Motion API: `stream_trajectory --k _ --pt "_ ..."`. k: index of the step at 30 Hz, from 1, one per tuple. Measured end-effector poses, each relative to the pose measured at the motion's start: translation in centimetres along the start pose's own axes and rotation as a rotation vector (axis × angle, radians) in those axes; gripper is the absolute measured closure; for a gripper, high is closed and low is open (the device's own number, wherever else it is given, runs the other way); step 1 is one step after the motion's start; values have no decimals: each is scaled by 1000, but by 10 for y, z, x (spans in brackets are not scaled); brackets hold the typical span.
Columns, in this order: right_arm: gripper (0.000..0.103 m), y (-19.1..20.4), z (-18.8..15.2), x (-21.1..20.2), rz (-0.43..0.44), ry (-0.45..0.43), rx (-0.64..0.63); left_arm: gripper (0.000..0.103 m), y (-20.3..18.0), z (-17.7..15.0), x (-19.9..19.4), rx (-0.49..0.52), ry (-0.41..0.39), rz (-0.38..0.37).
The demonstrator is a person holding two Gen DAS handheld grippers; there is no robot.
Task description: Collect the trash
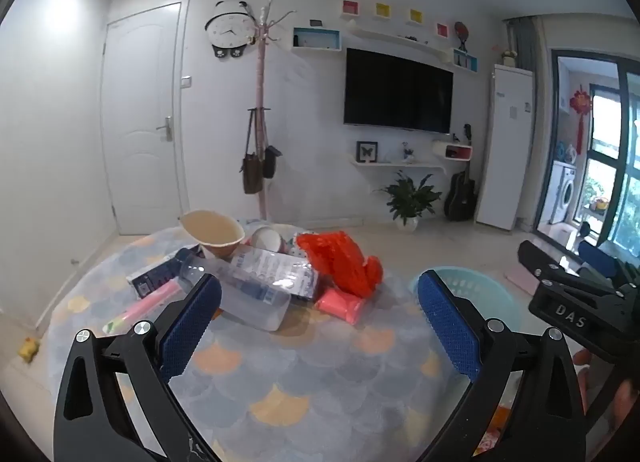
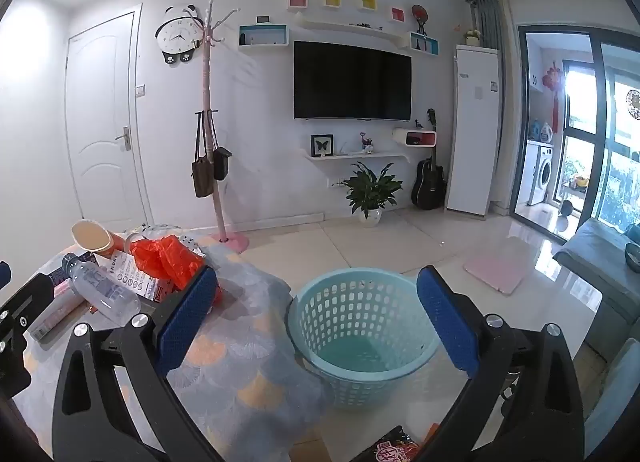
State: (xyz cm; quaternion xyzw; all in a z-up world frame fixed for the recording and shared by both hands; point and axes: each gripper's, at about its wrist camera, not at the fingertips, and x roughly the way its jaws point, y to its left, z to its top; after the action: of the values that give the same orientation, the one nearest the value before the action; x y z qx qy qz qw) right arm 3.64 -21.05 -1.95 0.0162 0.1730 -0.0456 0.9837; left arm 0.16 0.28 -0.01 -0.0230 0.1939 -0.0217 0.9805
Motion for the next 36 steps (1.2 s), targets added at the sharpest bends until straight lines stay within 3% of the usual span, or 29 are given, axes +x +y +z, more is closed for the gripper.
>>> stream_trajectory --k 4,14,36 --pt "8 3 0 -1 12 1 4 7 -3 1 -13 26 -47 22" --pt "8 1 3 -21 22 -35 7 7 -2 -2 -11 11 -48 34" --pt "8 -3 2 -20 44 -36 7 7 5 -3 -16 -29 -74 23"
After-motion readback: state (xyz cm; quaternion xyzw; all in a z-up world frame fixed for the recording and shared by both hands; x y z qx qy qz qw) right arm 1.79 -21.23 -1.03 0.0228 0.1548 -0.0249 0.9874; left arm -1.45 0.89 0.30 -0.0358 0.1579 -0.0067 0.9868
